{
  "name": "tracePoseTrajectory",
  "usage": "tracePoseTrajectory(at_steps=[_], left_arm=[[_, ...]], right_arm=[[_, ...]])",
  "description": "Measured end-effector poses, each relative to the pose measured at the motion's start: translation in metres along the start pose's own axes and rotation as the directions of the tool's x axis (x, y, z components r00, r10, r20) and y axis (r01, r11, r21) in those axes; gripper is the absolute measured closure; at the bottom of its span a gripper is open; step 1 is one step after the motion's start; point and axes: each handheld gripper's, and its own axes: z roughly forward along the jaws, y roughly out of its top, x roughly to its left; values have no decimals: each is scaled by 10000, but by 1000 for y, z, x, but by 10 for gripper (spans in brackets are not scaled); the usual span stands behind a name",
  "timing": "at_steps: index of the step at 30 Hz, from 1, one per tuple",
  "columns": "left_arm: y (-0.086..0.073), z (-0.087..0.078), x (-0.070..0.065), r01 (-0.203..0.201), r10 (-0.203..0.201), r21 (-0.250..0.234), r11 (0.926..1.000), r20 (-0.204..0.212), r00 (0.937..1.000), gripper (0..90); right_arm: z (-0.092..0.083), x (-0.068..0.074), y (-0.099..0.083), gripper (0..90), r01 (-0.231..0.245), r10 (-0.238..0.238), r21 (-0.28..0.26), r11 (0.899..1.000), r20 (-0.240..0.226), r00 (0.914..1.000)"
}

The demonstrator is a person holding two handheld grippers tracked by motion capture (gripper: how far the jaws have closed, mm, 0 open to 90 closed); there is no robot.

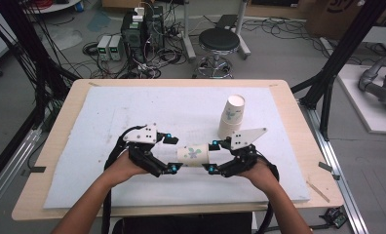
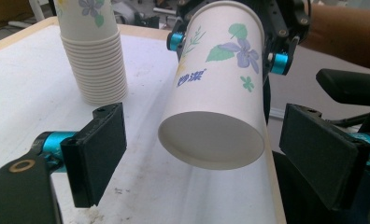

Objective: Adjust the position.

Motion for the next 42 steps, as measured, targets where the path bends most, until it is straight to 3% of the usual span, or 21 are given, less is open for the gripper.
tracePoseTrajectory(at_steps=[5,7,11,16,26,31,36,42], left_arm=[[3,1,0,-286,290,539,9981,-67,9996,149],[5,2,0,-358,365,819,9960,-69,9993,150],[7,8,0,-588,590,1560,9860,36,9983,151],[10,16,0,-774,769,2250,9713,110,9970,152],[12,27,1,-841,782,2923,9526,318,9964,155],[13,33,1,-912,780,3172,9440,542,9955,192],[13,38,2,-892,677,3372,9372,751,9949,220],[11,41,3,-834,552,3551,9311,888,9945,248]], right_arm=[[1,-1,6,361,145,-146,481,9987,23,9999],[3,-1,9,361,288,-298,963,9949,90,9995],[7,-1,17,362,531,-551,1705,9839,70,9985],[14,1,28,361,900,-948,2681,9592,51,9955],[25,3,46,359,1420,-1460,3837,9125,-190,9891],[31,5,55,358,1685,-1714,4242,8898,-317,9847],[37,9,62,358,1970,-2012,4731,8587,-423,9786],[42,10,64,358,2244,-2216,4965,8385,-654,9729]])
